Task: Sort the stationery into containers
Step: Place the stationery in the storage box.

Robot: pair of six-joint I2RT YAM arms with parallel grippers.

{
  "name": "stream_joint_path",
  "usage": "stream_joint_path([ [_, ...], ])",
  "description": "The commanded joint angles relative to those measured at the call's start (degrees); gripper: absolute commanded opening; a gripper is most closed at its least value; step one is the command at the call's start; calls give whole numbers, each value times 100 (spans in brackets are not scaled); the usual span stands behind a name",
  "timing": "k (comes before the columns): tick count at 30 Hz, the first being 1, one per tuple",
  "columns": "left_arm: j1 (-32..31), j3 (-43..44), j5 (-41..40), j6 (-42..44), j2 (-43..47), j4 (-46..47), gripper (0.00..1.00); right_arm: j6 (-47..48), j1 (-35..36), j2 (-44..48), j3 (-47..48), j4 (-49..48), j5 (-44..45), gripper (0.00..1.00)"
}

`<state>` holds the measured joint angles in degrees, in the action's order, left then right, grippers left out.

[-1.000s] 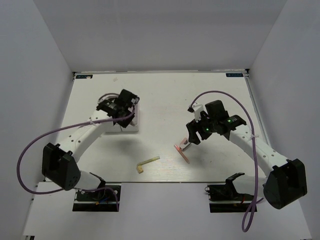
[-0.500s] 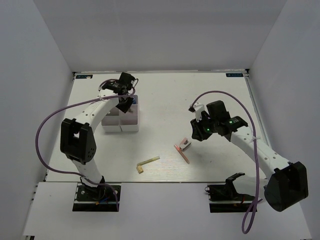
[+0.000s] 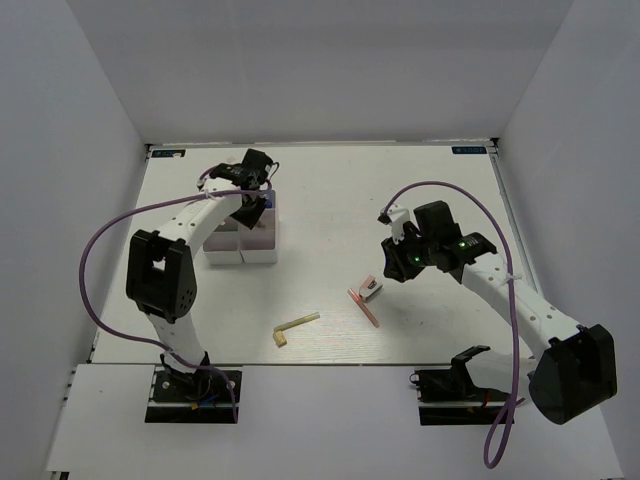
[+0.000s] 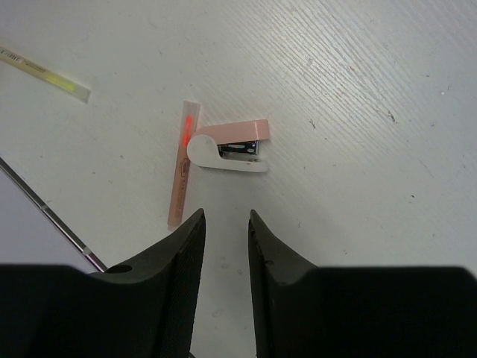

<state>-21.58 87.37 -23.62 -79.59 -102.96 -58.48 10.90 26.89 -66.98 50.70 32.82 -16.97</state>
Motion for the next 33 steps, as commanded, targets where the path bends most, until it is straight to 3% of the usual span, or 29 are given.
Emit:
stream_joint_path([
  [1,-4,175,-336,-153,56,-67,23,9,-70,141,-60,-135,-148,33],
  [10,5,262,-486,-434,-22,-154,23,0,-79,168,-60,-126,-184,33],
  [19,-4,465,-486,-610,-207,-375,44,-17,-149,194,-78,-109,-272,33],
  [28,-4,544,-425,-645,-295,-454,49,-35,-185,247,-69,-100,-333,33],
  [31,-30,465,-302,-287,-146,-165,30,-26,-202,238,-86,-109,-359,33],
  [32,-48,378,-145,124,-15,-16,14,-17,-202,229,-86,-109,-368,33],
  [33,-152,360,-91,320,151,334,7,-9,-202,238,-86,-92,-386,33],
])
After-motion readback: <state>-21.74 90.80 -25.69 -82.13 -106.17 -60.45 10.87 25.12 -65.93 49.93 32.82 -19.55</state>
